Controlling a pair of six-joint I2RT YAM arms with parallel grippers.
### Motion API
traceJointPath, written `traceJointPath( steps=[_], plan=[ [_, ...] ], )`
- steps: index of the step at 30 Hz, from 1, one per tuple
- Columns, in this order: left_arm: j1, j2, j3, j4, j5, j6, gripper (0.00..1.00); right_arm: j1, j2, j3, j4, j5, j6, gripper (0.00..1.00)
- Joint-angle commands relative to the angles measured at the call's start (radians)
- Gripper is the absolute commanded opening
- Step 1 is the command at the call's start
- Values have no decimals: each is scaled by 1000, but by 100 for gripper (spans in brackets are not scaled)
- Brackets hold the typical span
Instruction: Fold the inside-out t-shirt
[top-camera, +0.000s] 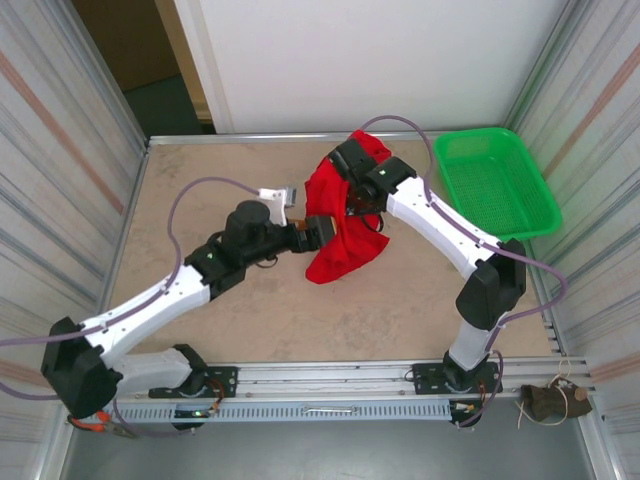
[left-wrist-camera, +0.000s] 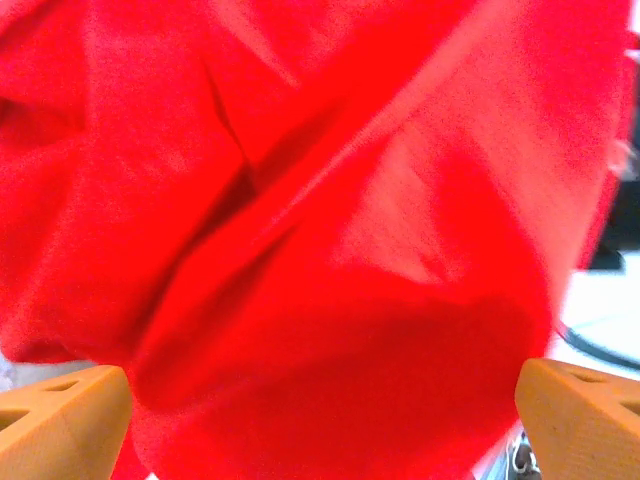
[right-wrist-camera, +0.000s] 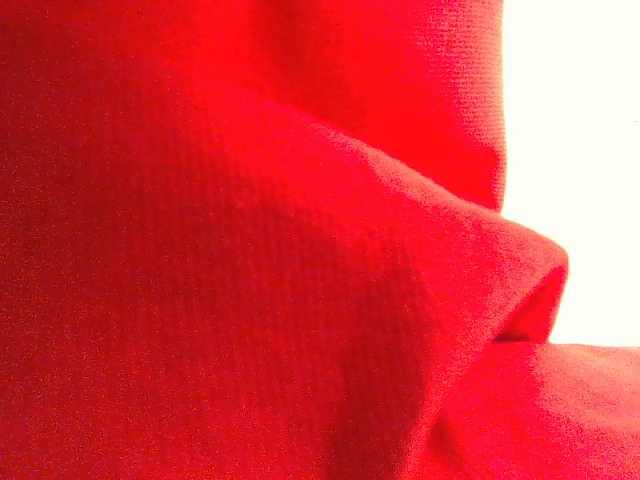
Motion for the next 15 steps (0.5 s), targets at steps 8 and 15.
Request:
traceJointPath(
  steps=[8,15],
  plan=[
    [-40,108,58,112,-96,63,97,-1,-26,-36,6,-36,-23,0],
    [80,183,81,152,-148,-59,0,-8,-107,-90,14,-126,-42,0]
  ],
)
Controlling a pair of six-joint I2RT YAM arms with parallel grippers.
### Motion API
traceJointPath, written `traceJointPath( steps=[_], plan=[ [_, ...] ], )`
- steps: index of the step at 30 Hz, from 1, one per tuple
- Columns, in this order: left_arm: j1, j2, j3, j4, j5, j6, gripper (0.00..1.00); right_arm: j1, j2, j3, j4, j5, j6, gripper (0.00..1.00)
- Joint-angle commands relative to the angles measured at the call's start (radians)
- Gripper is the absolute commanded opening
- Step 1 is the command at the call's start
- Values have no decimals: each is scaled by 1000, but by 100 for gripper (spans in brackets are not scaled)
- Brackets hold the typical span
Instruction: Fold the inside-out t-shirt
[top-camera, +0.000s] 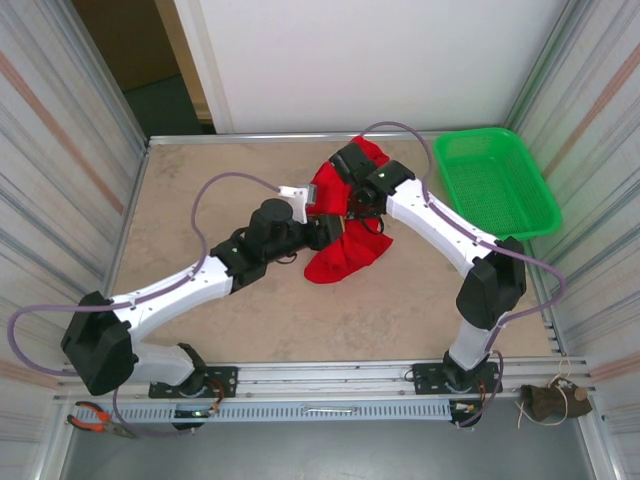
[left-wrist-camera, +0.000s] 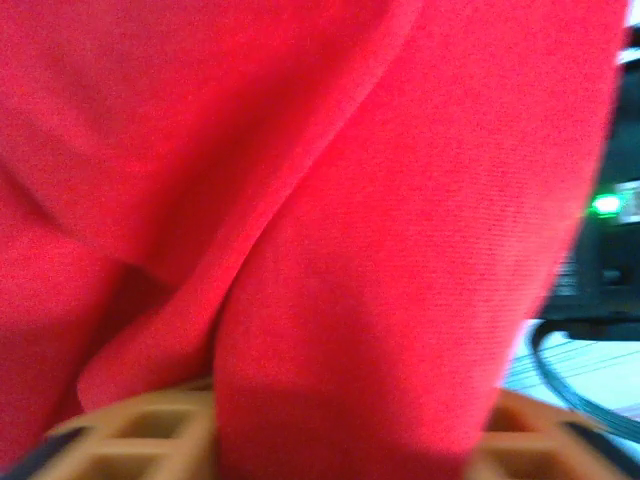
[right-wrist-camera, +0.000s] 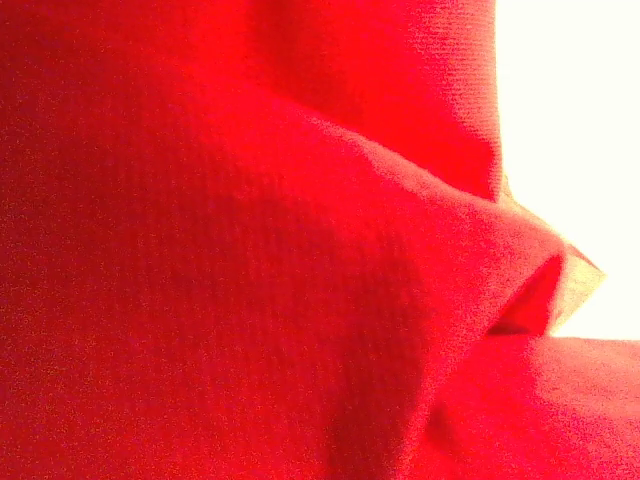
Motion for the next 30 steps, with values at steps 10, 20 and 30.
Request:
traceJointPath(
  steps=[10,20,30],
  plan=[
    [398,173,132,-206,48,-329,0,3,-344,-160,1,-314,-181,0],
    [360,267,28,-198,232,-263,62,-105,-405,-22,29,-485,-168,0],
    [342,-167,26,-427,34,-2,93,-184,-447,-140,164,-658,-248,0]
  ],
)
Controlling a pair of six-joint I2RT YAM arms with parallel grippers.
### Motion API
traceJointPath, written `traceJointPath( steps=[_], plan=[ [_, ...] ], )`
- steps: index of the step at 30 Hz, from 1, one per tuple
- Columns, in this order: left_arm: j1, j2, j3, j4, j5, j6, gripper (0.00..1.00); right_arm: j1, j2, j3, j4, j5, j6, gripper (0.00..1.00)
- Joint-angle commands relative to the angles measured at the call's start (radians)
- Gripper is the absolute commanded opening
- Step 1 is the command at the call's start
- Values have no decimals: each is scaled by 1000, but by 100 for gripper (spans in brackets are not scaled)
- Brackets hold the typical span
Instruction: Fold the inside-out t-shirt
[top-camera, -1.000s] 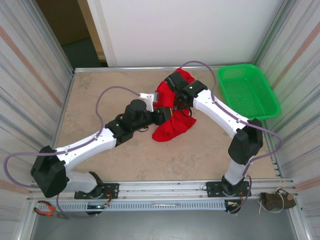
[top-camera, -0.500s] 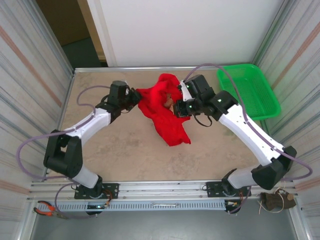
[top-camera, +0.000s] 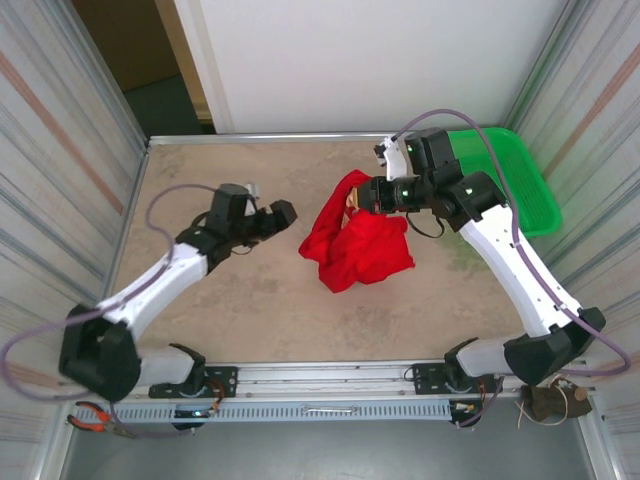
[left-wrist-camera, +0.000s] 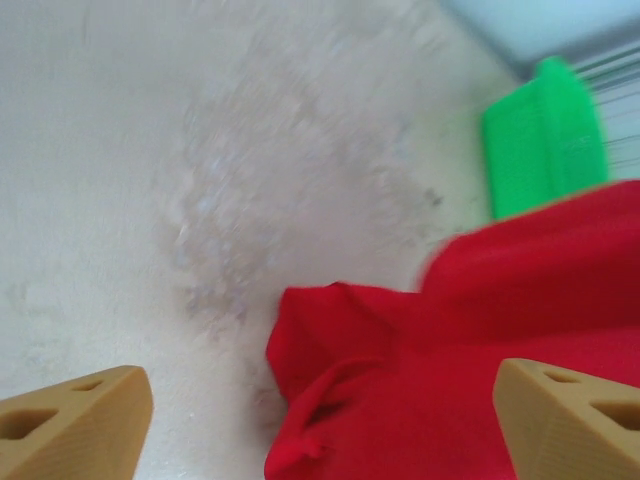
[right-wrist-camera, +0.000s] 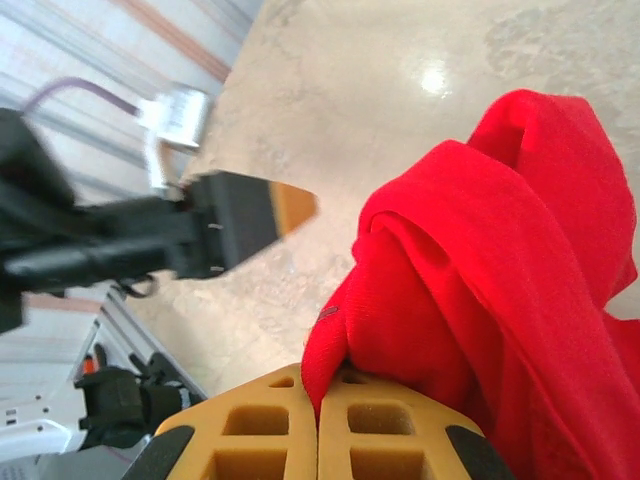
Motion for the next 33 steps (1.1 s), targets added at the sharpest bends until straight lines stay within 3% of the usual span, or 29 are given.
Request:
traceJointPath(
  steps=[1,6,11,16,20,23,28,33],
  plan=[
    [-6,-92,69,-64,-67,143,95,-16,-53,-39,107,-137,-58,0],
    [-55,12,230,8,34,232,97,-41,-89,-30,217,-266,-24,0],
    [-122,192,307,100,67,232,97,-74,-99,11,289,-335,41,0],
    [-114,410,386,83,70,143,79,-96,-154,-55,520,-447,166,0],
    [-116,523,443,-15,107,166,79,-130,-195,-105,636,-402,233,0],
    [-105,425,355,-36,66,189,85,-163,-207,-159,694,-391,279,0],
    [-80,93,188,-31,-56,241,92,-175,-215,-243,709,-413,279,0],
    [-125,-52,190,28,-13,335,93,-178,-233,-304,684,-420,250,0]
  ],
)
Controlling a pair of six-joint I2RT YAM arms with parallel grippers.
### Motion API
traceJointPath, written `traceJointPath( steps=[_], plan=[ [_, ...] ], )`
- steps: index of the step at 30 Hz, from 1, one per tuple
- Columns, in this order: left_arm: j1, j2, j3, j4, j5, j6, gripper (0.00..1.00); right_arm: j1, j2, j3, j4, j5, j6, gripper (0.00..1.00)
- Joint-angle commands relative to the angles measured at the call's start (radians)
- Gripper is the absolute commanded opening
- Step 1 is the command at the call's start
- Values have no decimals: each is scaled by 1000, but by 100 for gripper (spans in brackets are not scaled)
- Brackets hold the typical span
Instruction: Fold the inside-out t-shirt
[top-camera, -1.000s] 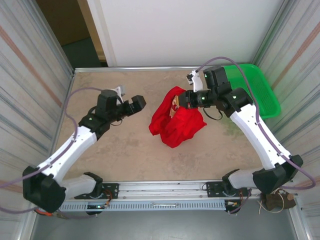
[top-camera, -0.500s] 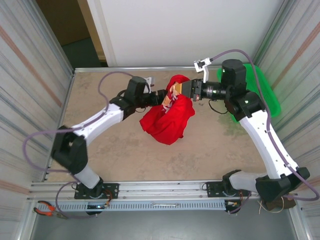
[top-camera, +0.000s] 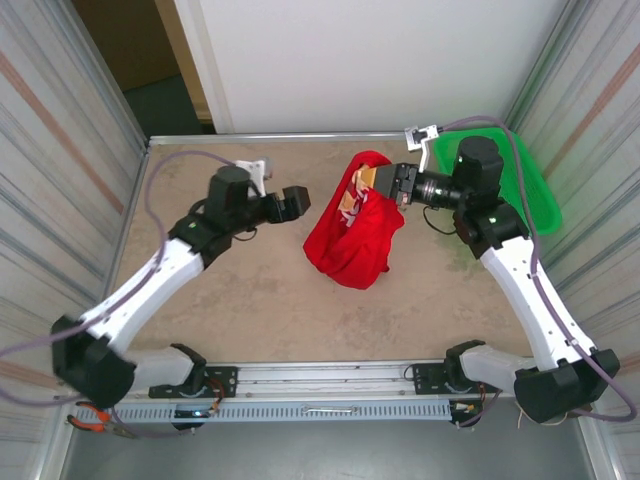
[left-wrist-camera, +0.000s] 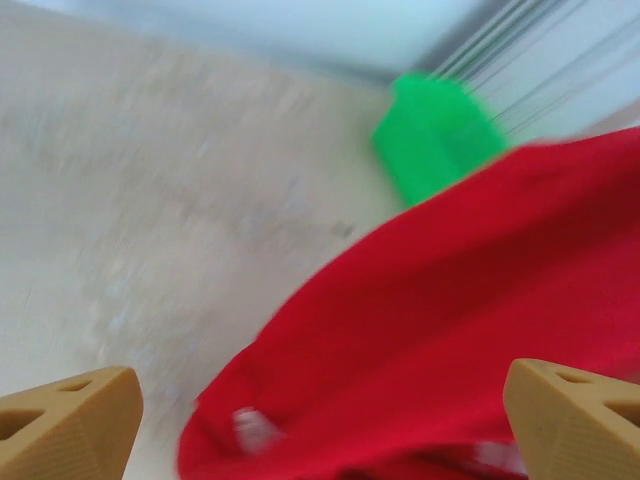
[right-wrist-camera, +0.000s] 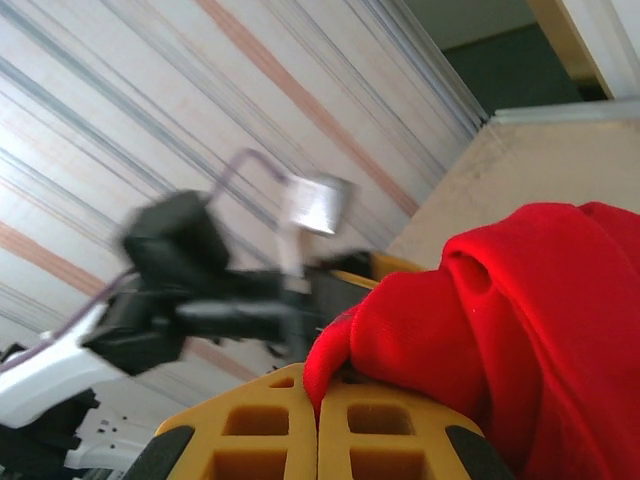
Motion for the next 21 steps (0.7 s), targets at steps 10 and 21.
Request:
traceJointPath(
  steps=[10,21],
  plan=[
    [-214,107,42,136,-34,150,70,-3,-47,-44,42,-26,10,0],
    [-268,240,29,293,53,116,79,8,-53,-60,42,-5,18,0]
  ],
)
